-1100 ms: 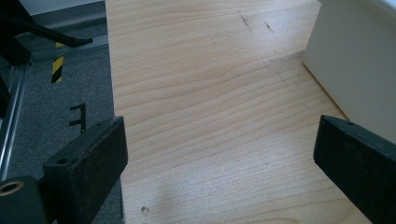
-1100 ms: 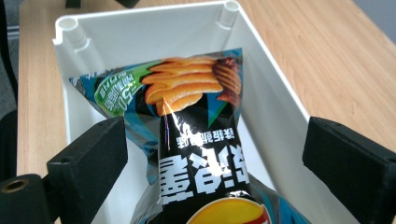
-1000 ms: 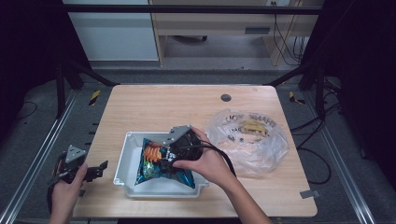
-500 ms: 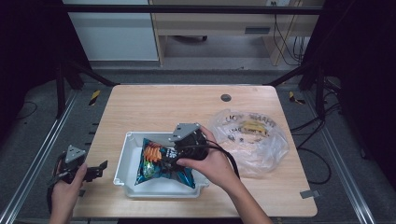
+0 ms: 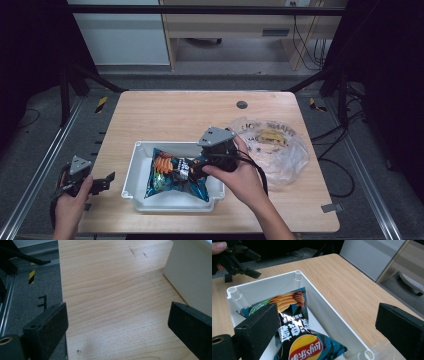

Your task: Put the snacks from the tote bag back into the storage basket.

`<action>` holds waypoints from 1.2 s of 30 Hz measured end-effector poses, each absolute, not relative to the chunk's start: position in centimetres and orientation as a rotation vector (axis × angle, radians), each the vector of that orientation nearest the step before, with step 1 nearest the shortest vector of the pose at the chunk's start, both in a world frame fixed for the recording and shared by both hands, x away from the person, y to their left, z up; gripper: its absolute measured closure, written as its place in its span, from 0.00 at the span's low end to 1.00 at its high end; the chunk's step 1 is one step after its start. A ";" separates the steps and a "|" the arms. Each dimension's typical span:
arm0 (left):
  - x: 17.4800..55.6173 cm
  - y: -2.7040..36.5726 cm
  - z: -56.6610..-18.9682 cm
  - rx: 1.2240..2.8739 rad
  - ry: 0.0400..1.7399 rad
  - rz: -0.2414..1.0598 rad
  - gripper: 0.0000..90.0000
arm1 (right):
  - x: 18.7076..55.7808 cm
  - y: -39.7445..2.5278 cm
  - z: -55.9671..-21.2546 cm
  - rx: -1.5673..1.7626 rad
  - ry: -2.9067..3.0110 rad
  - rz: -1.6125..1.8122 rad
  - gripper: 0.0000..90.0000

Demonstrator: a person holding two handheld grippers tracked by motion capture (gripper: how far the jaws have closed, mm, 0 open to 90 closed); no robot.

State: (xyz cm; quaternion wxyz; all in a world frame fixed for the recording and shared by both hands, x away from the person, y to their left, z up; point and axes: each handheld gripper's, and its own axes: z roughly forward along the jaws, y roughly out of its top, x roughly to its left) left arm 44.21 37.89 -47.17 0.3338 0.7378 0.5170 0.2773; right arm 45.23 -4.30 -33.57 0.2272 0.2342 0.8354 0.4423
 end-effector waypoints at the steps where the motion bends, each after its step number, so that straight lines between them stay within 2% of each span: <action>1: 44.2 37.9 -47.2 1.926 1.350 0.724 0.03 | 45.1 -4.5 -33.5 0.653 2.291 1.221 0.06; 18: 44.2 37.9 -47.2 1.924 1.355 0.724 0.03 | 43.5 -8.9 -33.7 0.774 2.174 1.217 0.05; 36: 44.2 38.0 -47.2 1.929 1.355 0.724 0.03 | 42.8 -13.9 -35.7 0.944 2.050 1.120 0.04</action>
